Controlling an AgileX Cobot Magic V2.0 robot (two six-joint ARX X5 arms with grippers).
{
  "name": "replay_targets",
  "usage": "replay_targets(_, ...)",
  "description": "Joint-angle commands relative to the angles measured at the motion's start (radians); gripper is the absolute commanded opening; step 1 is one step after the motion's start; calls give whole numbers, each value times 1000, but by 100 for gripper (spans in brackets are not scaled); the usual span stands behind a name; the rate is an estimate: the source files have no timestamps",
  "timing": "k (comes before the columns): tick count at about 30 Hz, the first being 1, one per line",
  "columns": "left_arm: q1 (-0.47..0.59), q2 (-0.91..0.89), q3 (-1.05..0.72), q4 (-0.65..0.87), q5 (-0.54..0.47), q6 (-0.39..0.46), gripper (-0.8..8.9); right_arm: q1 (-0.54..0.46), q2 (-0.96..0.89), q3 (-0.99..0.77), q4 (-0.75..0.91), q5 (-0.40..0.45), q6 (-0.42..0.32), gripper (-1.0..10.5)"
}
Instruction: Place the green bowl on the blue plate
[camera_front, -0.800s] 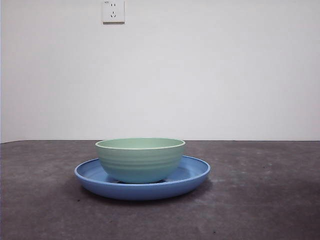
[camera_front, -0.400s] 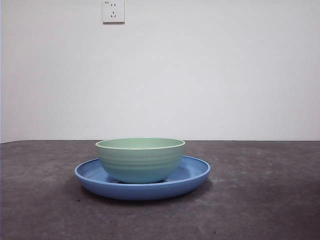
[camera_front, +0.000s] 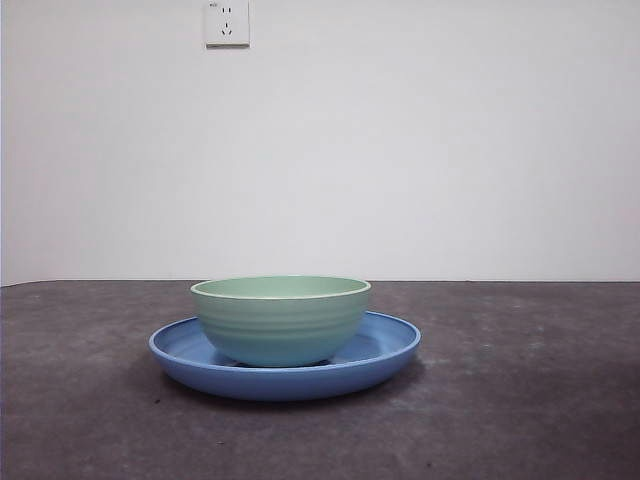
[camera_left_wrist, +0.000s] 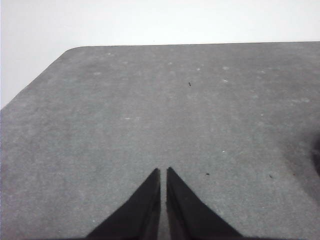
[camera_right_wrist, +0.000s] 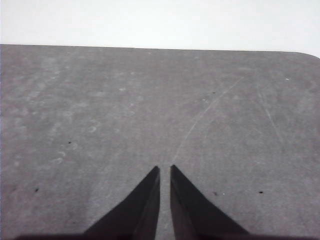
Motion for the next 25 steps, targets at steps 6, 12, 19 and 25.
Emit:
replay_targets(6,0,-2,-19,-12,6,9,19,0,-2,-6,-9,-4,-10,32)
replay_targets(12,0,-2,-19,-12,6,9,19,0,-2,-6,-7,-7,-16,32)
replay_targets(19,0,-2,-19,-11,6,9,19,0,-2,-6,17,-2,-15,32)
replay_targets(25,0,-2,-19,-12,6,9,19,0,-2,-6,17,-2,-16,32)
